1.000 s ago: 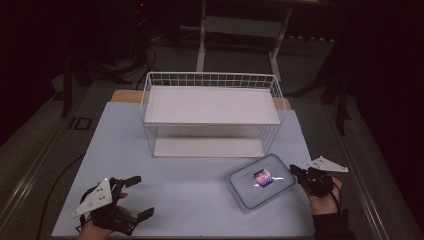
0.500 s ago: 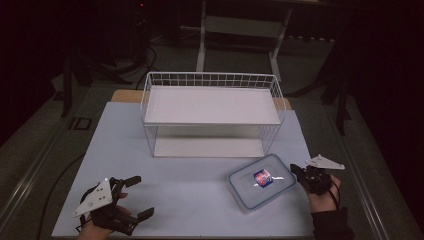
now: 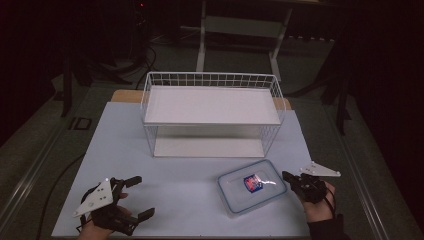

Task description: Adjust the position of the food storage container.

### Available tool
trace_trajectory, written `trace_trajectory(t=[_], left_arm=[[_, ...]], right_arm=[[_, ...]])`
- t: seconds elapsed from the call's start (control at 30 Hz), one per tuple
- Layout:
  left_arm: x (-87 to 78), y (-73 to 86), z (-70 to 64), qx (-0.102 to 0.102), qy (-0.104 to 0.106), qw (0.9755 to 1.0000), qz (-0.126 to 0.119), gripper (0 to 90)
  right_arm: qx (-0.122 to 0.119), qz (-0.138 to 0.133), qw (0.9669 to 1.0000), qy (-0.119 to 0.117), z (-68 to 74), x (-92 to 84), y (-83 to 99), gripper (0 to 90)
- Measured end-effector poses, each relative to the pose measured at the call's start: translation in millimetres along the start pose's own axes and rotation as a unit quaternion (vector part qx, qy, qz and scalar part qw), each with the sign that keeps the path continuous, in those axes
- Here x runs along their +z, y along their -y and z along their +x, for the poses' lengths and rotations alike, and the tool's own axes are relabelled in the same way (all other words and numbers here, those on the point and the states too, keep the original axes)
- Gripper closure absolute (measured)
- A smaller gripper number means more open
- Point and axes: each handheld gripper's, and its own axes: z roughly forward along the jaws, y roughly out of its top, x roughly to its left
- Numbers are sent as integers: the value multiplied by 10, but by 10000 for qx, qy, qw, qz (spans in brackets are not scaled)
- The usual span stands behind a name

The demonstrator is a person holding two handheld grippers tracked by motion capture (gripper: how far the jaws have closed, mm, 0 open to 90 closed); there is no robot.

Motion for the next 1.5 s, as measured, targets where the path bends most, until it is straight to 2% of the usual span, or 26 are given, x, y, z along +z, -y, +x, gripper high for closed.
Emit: trace_trajectory(t=[0.13, 0.3, 0.43, 0.47, 0.6, 0.7, 0.8, 0.83, 1.0, 1.27, 1.5], left_arm=[[4, 2, -7, 5, 3, 10000, 5, 0], [2, 0, -10, -17, 49, 10000, -43, 0], [4, 2, -10, -2, 27, 10000, -9, 0], [2, 0, -13, 0, 32, 10000, -23, 0], [1, 4, -9, -8, 57, 10000, 6, 0], [11, 7, -8, -9, 69, 10000, 24, 0], [21, 8, -16, -8, 84, 10000, 46, 0], [21, 8, -17, -3, 83, 10000, 49, 0], [21, 12, -10, -19, 66, 10000, 46, 0], [31, 13, -16, -3, 95, 9999, 84, 0], [38, 18, -8, -27, 101, 9999, 91, 0]], right_arm=[[-141, 13, 9998, -134, 146, -29, 20, 900], [-155, -6, 9985, -526, 228, -56, 40, 900], [-261, -21, 9985, -478, 253, -71, 25, 900], [-249, 5, 9990, -382, 244, -65, 19, 900], [-235, 90, 9990, -379, 248, -28, 48, 900], [-111, 0, 9984, -548, 230, -58, 50, 900], [-175, 149, 9993, -289, 255, -23, 65, 900], [-160, 214, 9993, -271, 250, 9, 79, 900], [28, 261, 9987, -435, 222, 39, 123, 900], [-222, 354, 9960, -788, 452, 75, 88, 900], [-343, 377, 9932, -1046, 618, 92, 86, 900]])
